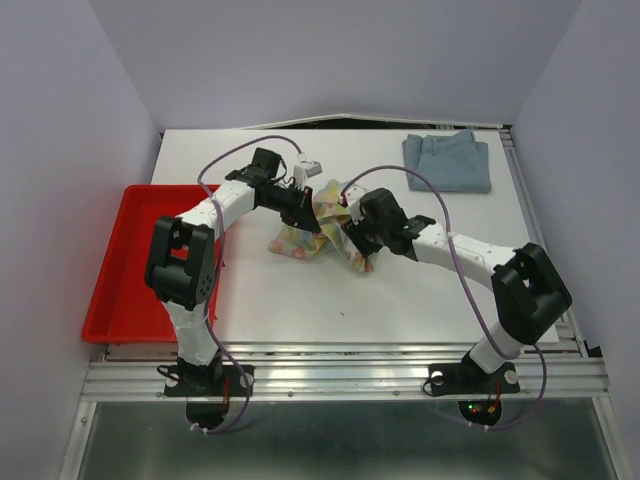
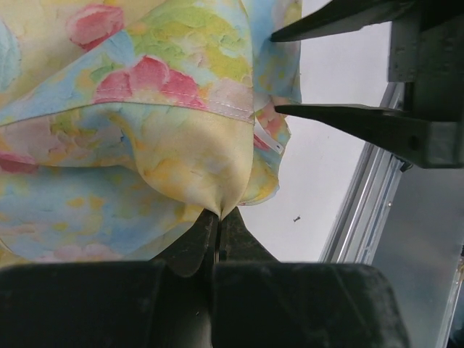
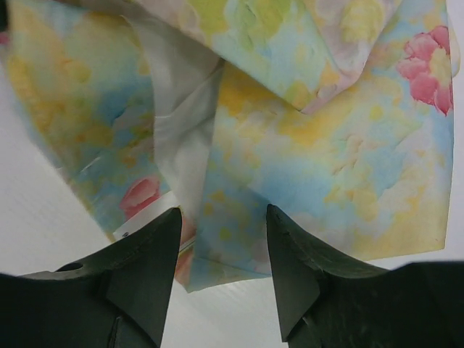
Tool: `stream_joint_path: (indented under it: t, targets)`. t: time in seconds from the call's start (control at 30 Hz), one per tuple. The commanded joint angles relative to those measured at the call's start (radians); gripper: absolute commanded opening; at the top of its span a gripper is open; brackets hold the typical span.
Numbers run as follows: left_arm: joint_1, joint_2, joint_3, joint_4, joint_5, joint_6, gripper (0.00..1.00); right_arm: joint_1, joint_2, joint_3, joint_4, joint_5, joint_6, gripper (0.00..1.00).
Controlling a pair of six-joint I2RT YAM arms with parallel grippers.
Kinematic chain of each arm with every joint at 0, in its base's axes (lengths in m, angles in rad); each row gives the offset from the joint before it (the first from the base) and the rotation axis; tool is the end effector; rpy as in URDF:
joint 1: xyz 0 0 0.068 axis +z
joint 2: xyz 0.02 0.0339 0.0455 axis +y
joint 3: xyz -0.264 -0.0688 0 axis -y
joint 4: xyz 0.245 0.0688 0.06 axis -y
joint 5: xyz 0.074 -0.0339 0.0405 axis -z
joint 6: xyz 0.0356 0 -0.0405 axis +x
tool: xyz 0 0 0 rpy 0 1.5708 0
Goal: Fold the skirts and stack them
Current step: Flatten the skirt out
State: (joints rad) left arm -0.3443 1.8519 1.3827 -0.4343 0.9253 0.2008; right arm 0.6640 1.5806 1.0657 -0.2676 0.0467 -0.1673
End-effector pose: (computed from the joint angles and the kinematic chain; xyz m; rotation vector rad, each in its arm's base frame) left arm 0.3650 -0.1611 0.2349 0.9968 2.0969 -1.1950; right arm 0.2712 0.2101 0.2318 -0.9319 2.1683 0.1878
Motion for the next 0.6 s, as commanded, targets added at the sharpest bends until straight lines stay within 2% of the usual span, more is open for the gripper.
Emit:
stream_joint_path:
  t: [0.0, 0.17, 0.27, 0.3, 0.43, 0.57]
  targets:
    - [0.018, -0.031, 0.026, 0.022, 0.032, -0.008, 0.00, 0.035, 0.050, -0.035, 0.137, 0.166, -0.012, 0.56]
    - [0.045, -0.033, 0.022, 0.029, 0.040, -0.024, 0.00, 0.045, 0.085, -0.041, 0.168, 0.309, -0.038, 0.53]
    - [0.062, -0.036, 0.022, 0.032, 0.040, -0.031, 0.00, 0.045, 0.079, -0.049, 0.195, 0.387, -0.066, 0.35]
    - [0.068, -0.037, 0.024, 0.031, 0.034, -0.029, 0.00, 0.045, 0.061, -0.049, 0.205, 0.406, -0.080, 0.24]
    - [0.083, -0.059, 0.035, 0.016, 0.000, -0.014, 0.00, 0.036, -0.023, -0.038, 0.202, 0.453, -0.110, 0.01]
    - [0.106, -0.077, 0.076, -0.036, -0.052, 0.034, 0.00, -0.020, -0.100, 0.005, 0.154, 0.444, -0.138, 0.01]
